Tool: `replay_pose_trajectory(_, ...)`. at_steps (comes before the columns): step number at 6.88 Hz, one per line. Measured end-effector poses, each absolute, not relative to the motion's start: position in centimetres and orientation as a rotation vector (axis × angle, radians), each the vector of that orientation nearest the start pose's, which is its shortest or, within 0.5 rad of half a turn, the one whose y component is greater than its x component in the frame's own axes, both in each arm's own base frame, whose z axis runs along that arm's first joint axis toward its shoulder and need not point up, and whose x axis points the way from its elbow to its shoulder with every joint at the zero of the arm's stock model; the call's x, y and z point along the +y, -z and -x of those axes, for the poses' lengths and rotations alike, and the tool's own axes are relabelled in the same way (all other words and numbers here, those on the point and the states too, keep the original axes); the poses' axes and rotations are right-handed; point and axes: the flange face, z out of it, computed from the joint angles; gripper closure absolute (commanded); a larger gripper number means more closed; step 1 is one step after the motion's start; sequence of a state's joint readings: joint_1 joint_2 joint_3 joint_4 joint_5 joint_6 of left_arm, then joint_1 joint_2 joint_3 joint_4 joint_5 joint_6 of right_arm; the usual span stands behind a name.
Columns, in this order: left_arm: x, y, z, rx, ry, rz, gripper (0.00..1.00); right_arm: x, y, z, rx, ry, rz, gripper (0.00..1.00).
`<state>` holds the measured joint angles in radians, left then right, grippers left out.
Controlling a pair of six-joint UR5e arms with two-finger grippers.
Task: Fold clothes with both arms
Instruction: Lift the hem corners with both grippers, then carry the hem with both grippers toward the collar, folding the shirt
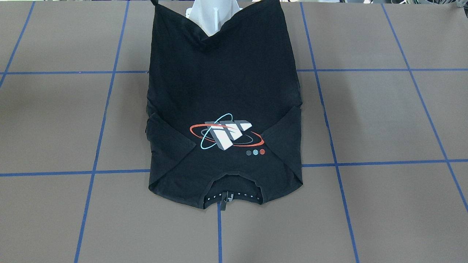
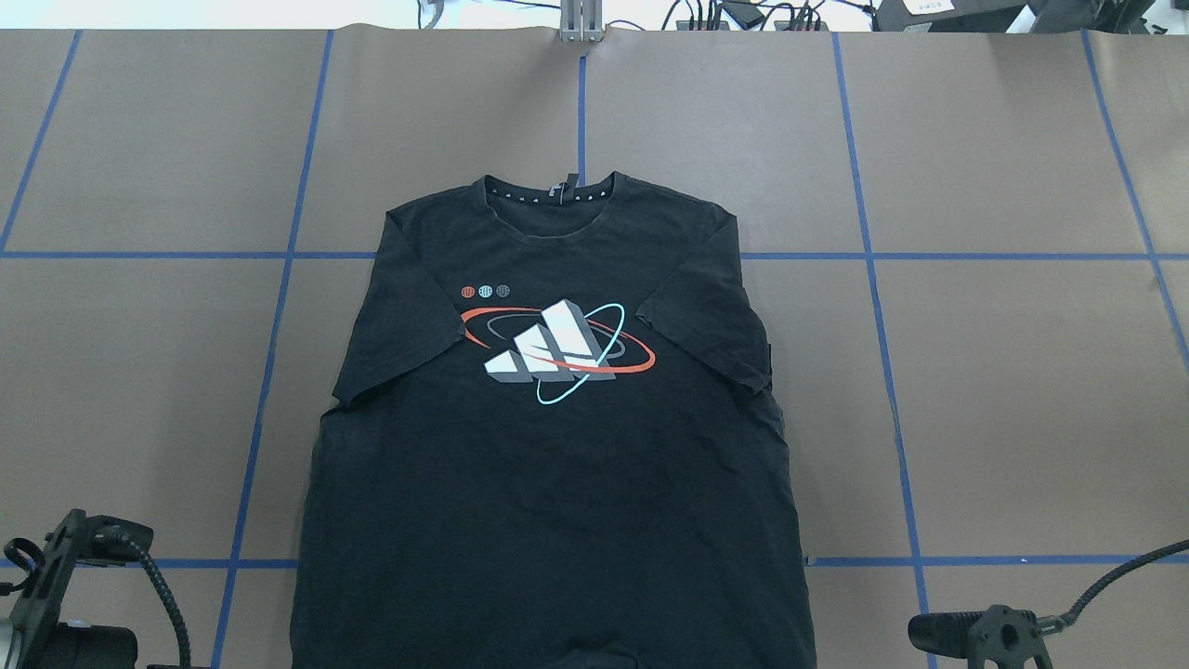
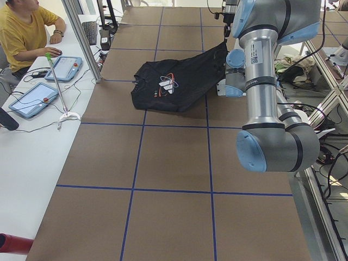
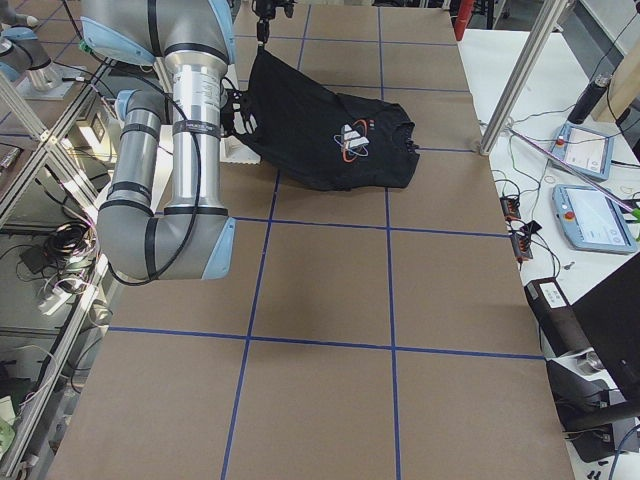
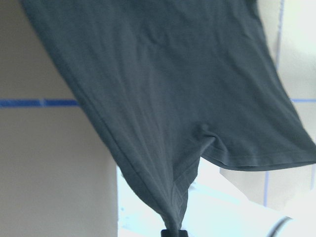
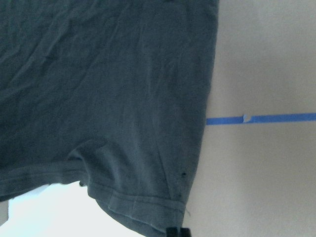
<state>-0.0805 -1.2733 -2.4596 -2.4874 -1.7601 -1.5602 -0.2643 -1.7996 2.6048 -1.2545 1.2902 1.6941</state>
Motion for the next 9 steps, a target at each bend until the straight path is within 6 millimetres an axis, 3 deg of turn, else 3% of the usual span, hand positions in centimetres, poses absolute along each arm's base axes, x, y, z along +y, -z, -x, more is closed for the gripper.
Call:
replay_pose_trajectory(1,-14.9,-25.8,-29.1,1.505,-0.069,0.047,1.00,-8.9,-24.3,33.2,-1.145,-0.069,-0.056,1.00)
replay_pose_trajectory(3,-19.2,-28.5,-30.3,1.448,-0.049,-0.124,1.00,-13.9,-25.3,33.9,-1.125,-0.206,-0.150,1.00)
replay_pose_trajectory(5,-25.4,-32.4,-33.3,1.363,0.025,-0.261,1.00,-21.5,-26.3,38.5,-1.100,-0.376,-0.252,1.00)
replay_pose_trajectory(6,-28.6,-33.7,-33.8,1.326,0.062,-0.318,1.00,-24.9,-26.4,38.8,-1.090,-0.437,-0.278,1.00)
replay_pose_trajectory(8,-33.0,-34.2,-32.4,1.282,0.091,-0.428,1.00,-29.9,-26.2,36.4,-1.085,-0.533,-0.314,1.00)
replay_pose_trajectory(9,-34.9,-33.2,-31.9,1.263,0.114,-0.462,1.00,-32.3,-25.8,34.4,-1.093,-0.574,-0.312,1.00)
